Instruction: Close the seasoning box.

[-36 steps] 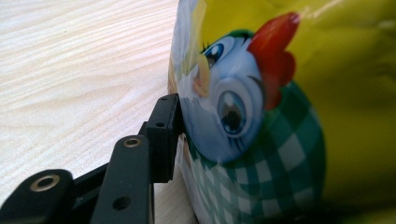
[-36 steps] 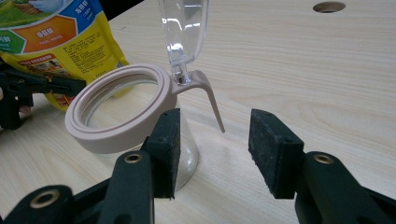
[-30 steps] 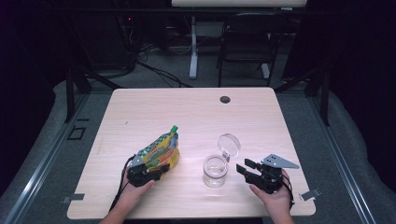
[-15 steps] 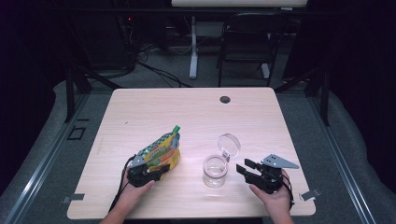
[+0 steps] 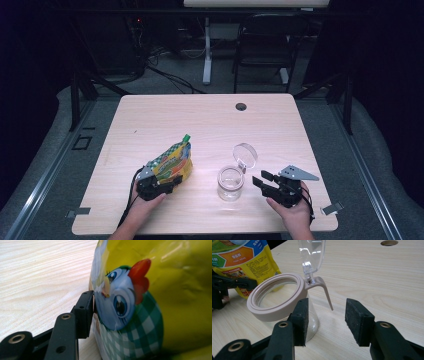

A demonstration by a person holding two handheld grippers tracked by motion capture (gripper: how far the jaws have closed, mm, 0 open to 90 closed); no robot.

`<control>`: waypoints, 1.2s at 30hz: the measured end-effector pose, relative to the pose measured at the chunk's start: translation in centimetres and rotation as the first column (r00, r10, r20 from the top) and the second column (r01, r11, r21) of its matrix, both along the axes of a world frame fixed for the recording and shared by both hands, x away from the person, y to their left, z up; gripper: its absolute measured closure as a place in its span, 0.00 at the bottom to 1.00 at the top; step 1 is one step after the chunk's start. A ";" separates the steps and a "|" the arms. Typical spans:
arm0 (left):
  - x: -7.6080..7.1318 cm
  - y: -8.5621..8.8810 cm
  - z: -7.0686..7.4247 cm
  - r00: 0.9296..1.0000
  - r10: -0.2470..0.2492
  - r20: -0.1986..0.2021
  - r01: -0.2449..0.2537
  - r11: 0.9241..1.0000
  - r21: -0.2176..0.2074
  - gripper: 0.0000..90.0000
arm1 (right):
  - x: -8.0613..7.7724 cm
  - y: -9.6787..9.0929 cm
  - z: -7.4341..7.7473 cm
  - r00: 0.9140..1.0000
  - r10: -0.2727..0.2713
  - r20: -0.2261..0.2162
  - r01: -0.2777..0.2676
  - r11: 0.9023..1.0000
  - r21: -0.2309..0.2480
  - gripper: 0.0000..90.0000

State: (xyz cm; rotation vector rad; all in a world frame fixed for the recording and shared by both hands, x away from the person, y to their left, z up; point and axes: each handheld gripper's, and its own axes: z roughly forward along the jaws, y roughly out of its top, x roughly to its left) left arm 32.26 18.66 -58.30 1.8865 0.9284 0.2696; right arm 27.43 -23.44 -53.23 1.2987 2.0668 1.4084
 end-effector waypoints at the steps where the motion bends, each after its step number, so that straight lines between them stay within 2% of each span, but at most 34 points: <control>1: 0.0 0.0 0.0 1.000 0.003 0.000 -0.003 1.000 0.001 0.59 | 0.0 0.0 0.0 1.000 0.001 0.000 -0.001 1.000 0.000 0.60; 6: 0.0 -0.1 0.0 1.000 0.004 0.021 -0.005 1.000 0.024 0.64 | 0.0 0.0 0.0 1.000 0.000 0.000 0.000 1.000 0.000 0.60; 12: 0.0 -0.1 0.2 1.000 -0.002 0.026 0.001 0.999 0.044 0.65 | 0.0 0.0 0.0 1.000 0.001 0.000 -0.001 1.000 0.002 0.60; 17: 0.0 -0.2 0.3 1.000 -0.004 0.015 0.003 0.999 0.042 0.66 | 0.0 0.0 0.0 1.000 0.000 0.001 0.000 1.000 0.003 0.60; 19: 0.0 -0.2 0.3 1.000 -0.003 0.028 0.001 0.999 0.052 0.66 | 0.0 0.0 0.0 1.000 -0.001 0.001 0.001 1.000 0.004 0.60; 26: -0.1 -0.1 0.7 1.000 -0.016 0.024 0.015 0.999 0.046 0.66 | 0.0 -0.1 0.0 1.000 -0.001 0.004 0.001 1.000 0.005 0.60; 27: -0.2 -0.1 0.8 1.000 -0.013 0.024 0.012 0.999 0.033 0.66 | 0.0 -0.1 0.0 1.000 -0.001 0.004 0.001 1.000 0.005 0.60; 36: -0.8 0.3 2.3 0.998 -0.024 0.059 0.023 1.000 0.020 0.66 | 0.0 -0.1 0.1 1.000 -0.002 0.006 0.002 1.000 0.011 0.60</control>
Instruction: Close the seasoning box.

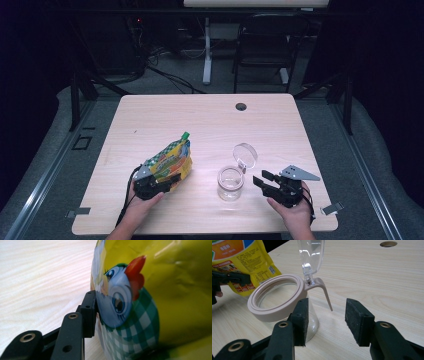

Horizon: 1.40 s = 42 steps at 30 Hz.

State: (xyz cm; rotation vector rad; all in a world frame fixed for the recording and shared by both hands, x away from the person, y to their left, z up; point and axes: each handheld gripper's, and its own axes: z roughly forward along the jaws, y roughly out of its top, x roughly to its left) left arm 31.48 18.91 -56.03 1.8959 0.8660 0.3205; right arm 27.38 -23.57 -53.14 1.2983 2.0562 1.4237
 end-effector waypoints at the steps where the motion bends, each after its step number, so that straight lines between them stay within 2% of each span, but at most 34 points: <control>1: -0.1 0.1 0.2 1.000 0.001 0.007 -0.001 1.000 0.005 0.66 | 0.0 0.0 0.0 1.000 0.000 0.000 0.000 1.000 0.000 0.60; 3: -0.3 0.1 0.4 1.000 0.001 0.004 -0.001 1.000 -0.013 0.66 | 0.0 0.0 0.0 1.000 0.000 0.000 0.000 1.000 0.000 0.60; 4: -0.4 0.2 0.5 1.000 0.003 0.015 -0.002 1.000 -0.016 0.66 | 0.0 0.0 0.0 1.000 0.000 0.000 0.000 1.000 -0.001 0.60; 13: -0.8 0.4 1.2 1.000 0.001 0.024 0.000 1.000 -0.015 0.66 | 0.0 0.2 0.0 1.000 0.004 0.003 -0.004 1.000 -0.008 0.60; 15: -1.0 0.5 1.4 0.999 0.013 0.034 -0.012 1.000 -0.011 0.66 | 0.0 0.2 0.0 1.000 0.005 0.004 -0.005 1.000 -0.008 0.60; 28: -1.4 0.4 2.3 0.994 0.049 0.101 -0.056 0.996 0.066 0.66 | -0.1 0.1 0.2 1.000 0.002 0.015 -0.002 1.000 -0.008 0.60; 30: -1.6 0.3 2.5 0.991 0.053 0.122 -0.063 0.994 0.083 0.66 | -0.1 0.1 0.3 1.000 0.003 0.021 -0.003 1.000 -0.005 0.60; 35: -1.7 0.3 2.9 0.989 0.059 0.136 -0.073 0.992 0.100 0.66 | -0.4 0.1 0.7 0.998 0.005 0.057 -0.002 0.999 -0.041 0.63; 39: -1.7 0.2 3.0 0.988 0.059 0.144 -0.074 0.992 0.101 0.66 | -0.8 0.3 1.3 0.994 0.037 0.104 -0.025 0.994 -0.111 0.64; 40: -1.8 0.2 3.1 0.988 0.059 0.143 -0.075 0.991 0.109 0.66 | -0.8 0.5 1.4 0.992 0.038 0.124 -0.024 0.993 -0.117 0.65; 42: -1.8 0.1 3.1 0.987 0.057 0.152 -0.075 0.991 0.114 0.66 | -0.8 0.6 1.6 0.991 0.036 0.130 -0.021 0.993 -0.117 0.65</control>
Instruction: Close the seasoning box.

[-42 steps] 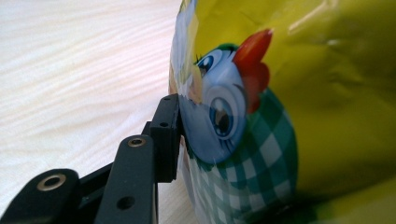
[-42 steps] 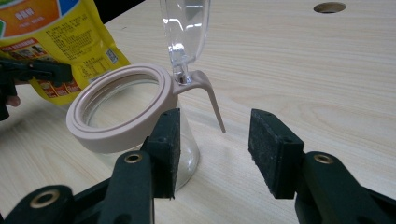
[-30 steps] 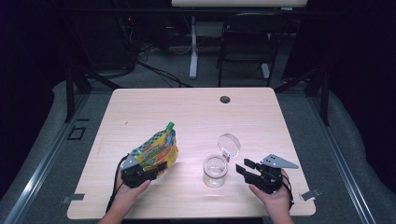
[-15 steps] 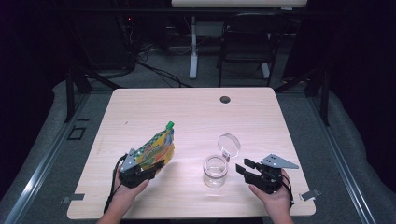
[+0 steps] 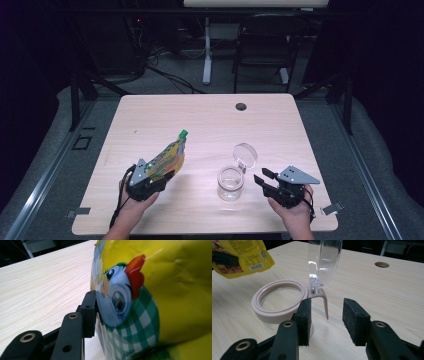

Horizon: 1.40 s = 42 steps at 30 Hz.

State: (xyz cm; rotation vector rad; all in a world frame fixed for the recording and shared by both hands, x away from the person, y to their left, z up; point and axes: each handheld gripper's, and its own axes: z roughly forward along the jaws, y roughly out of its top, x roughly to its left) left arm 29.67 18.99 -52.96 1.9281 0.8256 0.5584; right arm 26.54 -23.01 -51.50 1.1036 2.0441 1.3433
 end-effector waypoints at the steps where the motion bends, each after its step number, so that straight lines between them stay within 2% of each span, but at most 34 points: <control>1: 0.0 0.0 0.0 1.000 0.000 0.000 0.000 1.000 0.000 0.66 | 0.0 0.0 0.1 1.000 -0.003 -0.002 0.003 1.000 0.002 0.64; 3: -0.1 -0.2 0.1 1.000 -0.005 0.007 0.005 1.000 0.025 0.66 | 0.1 0.0 0.4 0.999 -0.036 -0.005 0.036 0.999 0.024 0.59; 4: -0.1 -0.3 0.1 1.000 -0.007 0.008 0.007 1.000 0.029 0.66 | 0.2 -0.1 0.5 0.999 -0.037 -0.018 0.037 0.999 0.030 0.59; 8: -0.2 -0.6 0.2 1.000 -0.012 0.020 0.011 0.998 0.057 0.66 | 0.4 -0.1 0.8 0.999 -0.027 -0.022 0.027 0.999 0.021 0.57; 9: -0.3 -0.8 0.2 1.000 -0.018 0.025 0.016 0.997 0.080 0.66 | 0.5 -0.1 1.2 0.999 -0.025 -0.036 0.026 0.999 0.023 0.56; 11: -0.4 -1.0 0.3 0.999 -0.021 0.038 0.018 0.995 0.095 0.66 | 0.5 0.0 1.6 0.999 -0.018 -0.046 0.020 0.999 0.037 0.56; 15: -0.5 -1.3 0.3 0.999 -0.024 0.048 0.018 0.993 0.115 0.66 | 0.4 0.2 2.3 1.000 -0.008 -0.027 0.008 1.000 0.016 0.57; 16: -0.6 -1.4 0.4 0.998 -0.023 0.056 0.015 0.990 0.138 0.66 | 0.3 0.5 2.8 1.000 0.004 -0.012 -0.004 1.000 0.012 0.58; 17: -0.7 -1.5 0.4 0.998 -0.024 0.059 0.015 0.990 0.138 0.66 | 0.3 0.7 2.9 1.000 0.011 -0.006 -0.011 1.000 0.009 0.59; 21: -0.7 -1.7 0.5 0.997 -0.025 0.072 0.013 0.987 0.163 0.66 | 0.2 1.4 3.5 0.999 0.044 -0.003 -0.044 0.999 0.004 0.60; 25: -0.7 -1.9 0.8 0.995 -0.024 0.095 0.005 0.980 0.200 0.66 | 0.4 2.1 4.0 0.998 0.060 -0.016 -0.060 0.998 -0.010 0.60; 28: -0.8 -2.2 1.1 0.993 -0.026 0.119 -0.003 0.971 0.238 0.66 | 0.5 2.4 4.7 0.998 0.062 0.005 -0.063 0.998 0.013 0.63; 31: -0.8 -2.4 1.3 0.991 -0.027 0.130 -0.006 0.969 0.249 0.66 | 0.2 2.7 5.6 0.998 0.056 0.042 -0.056 0.998 -0.012 0.64; 32: -0.8 -2.4 1.4 0.991 -0.032 0.132 -0.003 0.965 0.261 0.66 | 0.1 2.8 5.9 0.997 0.061 0.050 -0.060 0.998 -0.018 0.64; 35: -0.8 -2.7 1.5 0.989 -0.035 0.146 -0.007 0.961 0.276 0.66 | 0.1 3.1 6.4 0.996 0.073 0.056 -0.072 0.997 -0.026 0.65; 37: -0.9 -2.8 1.5 0.988 -0.037 0.149 -0.007 0.959 0.284 0.66 | 0.1 3.3 6.7 0.995 0.077 0.058 -0.076 0.997 -0.018 0.66; 38: -0.9 -2.8 1.6 0.988 -0.040 0.150 -0.005 0.958 0.288 0.66 | 0.0 3.4 6.8 0.995 0.081 0.064 -0.081 0.997 0.001 0.66; 42: -0.9 -2.9 1.5 0.987 -0.040 0.154 -0.008 0.956 0.295 0.66 | -0.4 4.0 7.3 0.991 0.106 0.075 -0.107 0.994 0.006 0.68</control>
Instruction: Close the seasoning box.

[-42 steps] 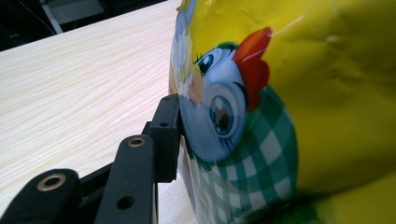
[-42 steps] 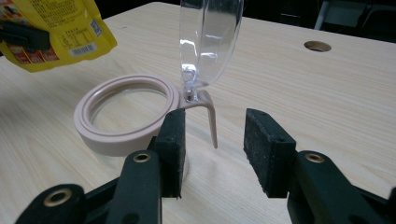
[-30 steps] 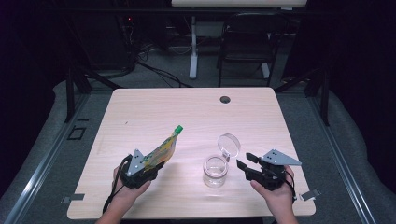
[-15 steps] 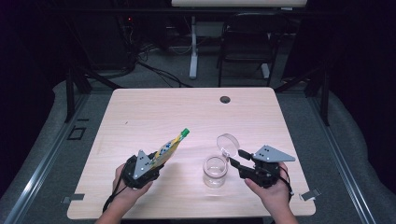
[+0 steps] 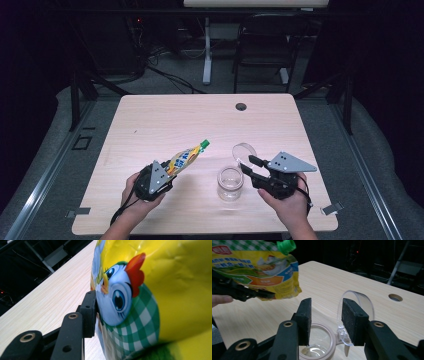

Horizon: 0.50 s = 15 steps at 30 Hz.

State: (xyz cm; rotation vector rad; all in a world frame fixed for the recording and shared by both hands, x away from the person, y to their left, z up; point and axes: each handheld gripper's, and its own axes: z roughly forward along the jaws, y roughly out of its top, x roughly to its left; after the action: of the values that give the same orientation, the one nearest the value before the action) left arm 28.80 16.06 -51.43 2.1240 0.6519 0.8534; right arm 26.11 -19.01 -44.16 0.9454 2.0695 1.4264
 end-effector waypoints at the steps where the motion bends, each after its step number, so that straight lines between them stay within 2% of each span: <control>1: 0.0 0.0 0.0 1.000 -0.001 0.000 0.001 1.000 0.000 0.66 | 0.0 0.1 0.0 1.000 0.005 -0.003 -0.005 1.000 -0.009 0.69; 3: 0.0 0.0 -0.1 1.000 -0.004 -0.004 0.004 1.000 0.001 0.66 | 0.2 0.3 -0.3 1.000 0.012 -0.025 -0.013 1.000 -0.021 0.72; 6: -0.1 -0.1 -0.1 1.000 -0.005 0.001 0.005 1.000 0.011 0.66 | 0.5 0.3 -1.1 0.999 -0.001 -0.049 -0.001 0.999 -0.033 0.74; 9: -0.1 -0.1 -0.1 1.000 -0.009 0.001 0.009 1.000 0.022 0.66 | 0.8 0.1 -1.6 0.998 -0.020 -0.068 0.016 0.998 -0.064 0.76; 11: -0.1 -0.1 -0.2 1.000 -0.010 -0.002 0.010 1.000 0.018 0.66 | 0.9 -0.2 -1.8 0.996 -0.029 -0.086 0.024 0.998 -0.060 0.79; 13: -0.2 -0.2 -0.2 1.000 -0.008 0.002 0.008 1.000 0.019 0.66 | 0.8 -0.7 -2.0 0.992 -0.034 -0.124 0.028 0.999 -0.045 0.81; 15: -0.2 -0.1 -0.2 1.000 -0.012 0.001 0.012 1.000 0.025 0.66 | 0.7 -1.0 -2.3 0.990 -0.047 -0.130 0.043 0.998 -0.038 0.81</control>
State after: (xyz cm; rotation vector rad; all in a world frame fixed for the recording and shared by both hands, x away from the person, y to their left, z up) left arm 28.61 15.91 -51.63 2.1473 0.6306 0.8599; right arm 26.83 -20.02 -46.46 1.0905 2.1448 1.3335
